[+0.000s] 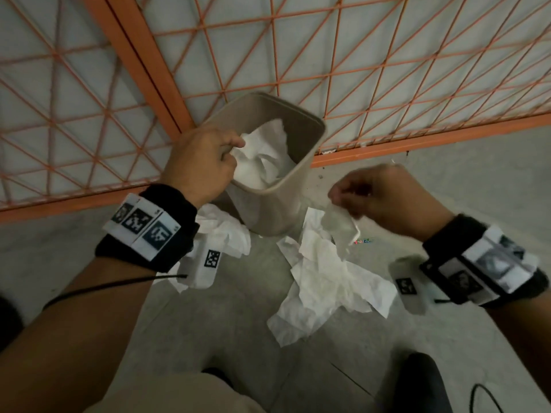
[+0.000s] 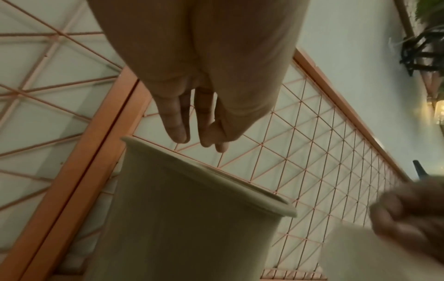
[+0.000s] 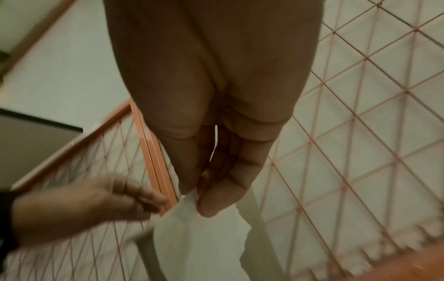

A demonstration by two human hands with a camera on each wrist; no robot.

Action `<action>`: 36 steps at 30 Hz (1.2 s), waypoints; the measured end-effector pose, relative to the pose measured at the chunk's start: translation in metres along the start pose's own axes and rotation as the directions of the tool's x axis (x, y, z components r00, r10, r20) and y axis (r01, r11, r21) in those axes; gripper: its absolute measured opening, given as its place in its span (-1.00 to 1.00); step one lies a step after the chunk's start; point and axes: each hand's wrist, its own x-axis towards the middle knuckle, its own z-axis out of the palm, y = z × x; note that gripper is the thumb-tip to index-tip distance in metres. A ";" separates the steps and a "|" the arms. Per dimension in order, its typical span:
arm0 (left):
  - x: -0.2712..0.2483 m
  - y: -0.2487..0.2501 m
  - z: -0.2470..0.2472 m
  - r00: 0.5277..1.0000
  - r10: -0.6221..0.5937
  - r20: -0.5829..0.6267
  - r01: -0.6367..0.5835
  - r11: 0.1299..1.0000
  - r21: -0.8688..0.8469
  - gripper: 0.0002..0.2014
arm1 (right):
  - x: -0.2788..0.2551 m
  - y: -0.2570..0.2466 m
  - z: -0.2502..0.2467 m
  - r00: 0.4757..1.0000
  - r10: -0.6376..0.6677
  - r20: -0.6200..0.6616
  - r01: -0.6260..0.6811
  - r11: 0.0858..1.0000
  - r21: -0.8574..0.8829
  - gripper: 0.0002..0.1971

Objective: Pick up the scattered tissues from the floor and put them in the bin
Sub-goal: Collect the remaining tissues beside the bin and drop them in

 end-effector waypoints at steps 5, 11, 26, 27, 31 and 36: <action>-0.041 0.006 -0.014 0.975 0.117 -0.189 -0.150 0.973 -0.173 -0.67 | 0.049 -0.047 -0.034 0.981 -0.141 -0.135 0.165 0.967 0.194 -0.88; -0.111 0.008 0.028 0.989 0.146 -0.018 -0.145 0.945 -0.292 -0.73 | 0.118 -0.079 -0.024 0.929 -0.302 -0.214 0.319 0.946 0.049 -0.83; -0.115 0.020 0.161 0.780 0.149 0.608 -0.109 0.989 -0.102 -0.70 | 0.136 -0.040 0.005 0.893 -0.415 -0.172 0.365 0.893 -0.263 -0.64; -0.109 0.022 0.167 0.775 0.156 0.613 -0.146 0.987 -0.067 -0.67 | 0.128 -0.030 0.003 0.881 -0.408 -0.238 0.354 0.904 -0.240 -0.65; -0.088 0.032 0.188 0.715 0.154 0.682 -0.247 0.968 0.040 -0.48 | 0.098 0.024 0.000 0.848 -0.237 -0.475 0.226 0.971 -0.082 -0.72; -0.071 0.040 0.217 0.592 0.160 0.790 -0.427 0.893 0.139 -0.43 | 0.070 0.097 0.030 0.867 0.025 -0.498 -0.004 0.999 0.043 -0.77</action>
